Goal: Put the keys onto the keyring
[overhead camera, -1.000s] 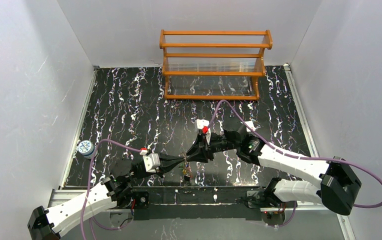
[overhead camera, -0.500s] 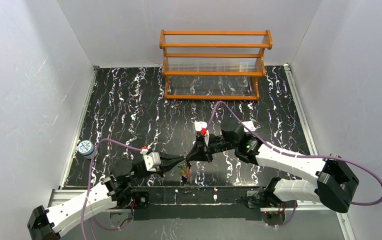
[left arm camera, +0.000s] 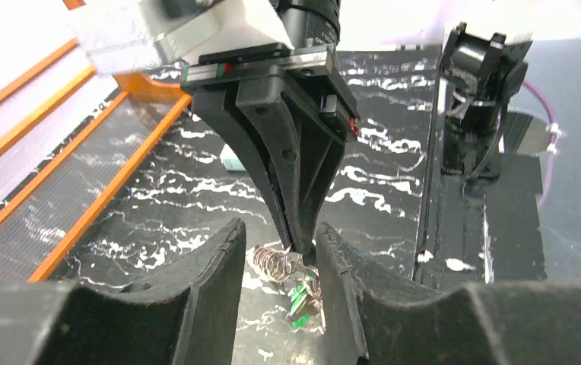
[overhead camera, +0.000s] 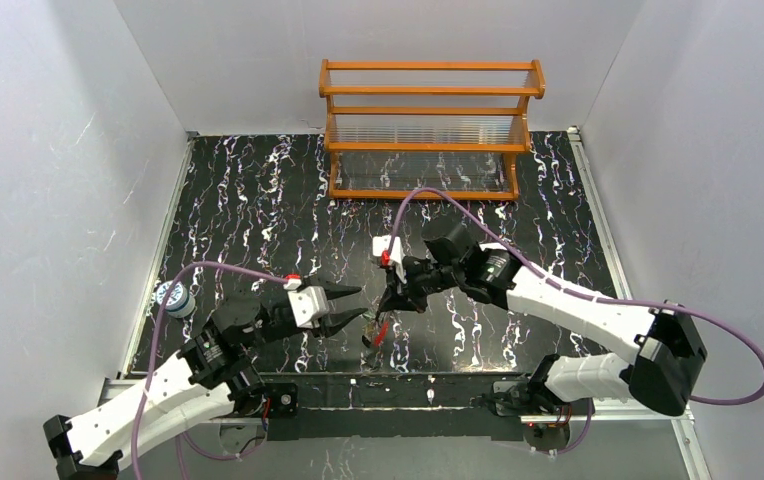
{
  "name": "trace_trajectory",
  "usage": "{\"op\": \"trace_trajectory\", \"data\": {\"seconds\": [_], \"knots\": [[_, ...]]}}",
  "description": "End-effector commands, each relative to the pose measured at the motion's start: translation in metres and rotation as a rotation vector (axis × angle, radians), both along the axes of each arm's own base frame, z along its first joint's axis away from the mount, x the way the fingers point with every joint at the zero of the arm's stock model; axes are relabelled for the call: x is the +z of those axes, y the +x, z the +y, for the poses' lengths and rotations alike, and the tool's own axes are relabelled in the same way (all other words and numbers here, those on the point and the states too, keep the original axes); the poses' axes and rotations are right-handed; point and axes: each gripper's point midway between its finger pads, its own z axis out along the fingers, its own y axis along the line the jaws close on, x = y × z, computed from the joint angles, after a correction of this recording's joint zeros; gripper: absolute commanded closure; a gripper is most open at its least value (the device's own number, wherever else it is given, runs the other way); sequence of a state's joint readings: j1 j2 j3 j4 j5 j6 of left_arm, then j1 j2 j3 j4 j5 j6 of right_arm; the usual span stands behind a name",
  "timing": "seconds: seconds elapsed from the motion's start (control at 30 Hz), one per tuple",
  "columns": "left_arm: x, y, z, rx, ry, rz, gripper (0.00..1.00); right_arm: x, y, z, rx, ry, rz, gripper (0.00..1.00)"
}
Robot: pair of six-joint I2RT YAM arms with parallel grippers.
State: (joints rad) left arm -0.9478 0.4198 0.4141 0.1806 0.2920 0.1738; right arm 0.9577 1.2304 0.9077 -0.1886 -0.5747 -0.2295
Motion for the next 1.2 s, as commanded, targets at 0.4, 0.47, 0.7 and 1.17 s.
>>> {"op": "trace_trajectory", "data": {"seconds": [0.4, 0.47, 0.7, 1.17], "knots": [[-0.068, -0.005, -0.008, -0.113, 0.385, 0.108, 0.66, -0.008, -0.010, 0.002, 0.093, -0.147, 0.111, 0.99], [-0.072, -0.004, -0.014, -0.119, 0.367, 0.119, 0.68, -0.006, -0.012, 0.003, 0.100, -0.141, 0.121, 0.99], [-0.085, -0.002, -0.029, -0.149, 0.341, 0.140, 0.72, -0.003, -0.015, 0.004, 0.110, -0.120, 0.138, 0.99], [-0.098, -0.003, -0.039, -0.181, 0.343, 0.183, 0.90, -0.003, -0.016, 0.003, 0.106, -0.115, 0.137, 0.99]]}}
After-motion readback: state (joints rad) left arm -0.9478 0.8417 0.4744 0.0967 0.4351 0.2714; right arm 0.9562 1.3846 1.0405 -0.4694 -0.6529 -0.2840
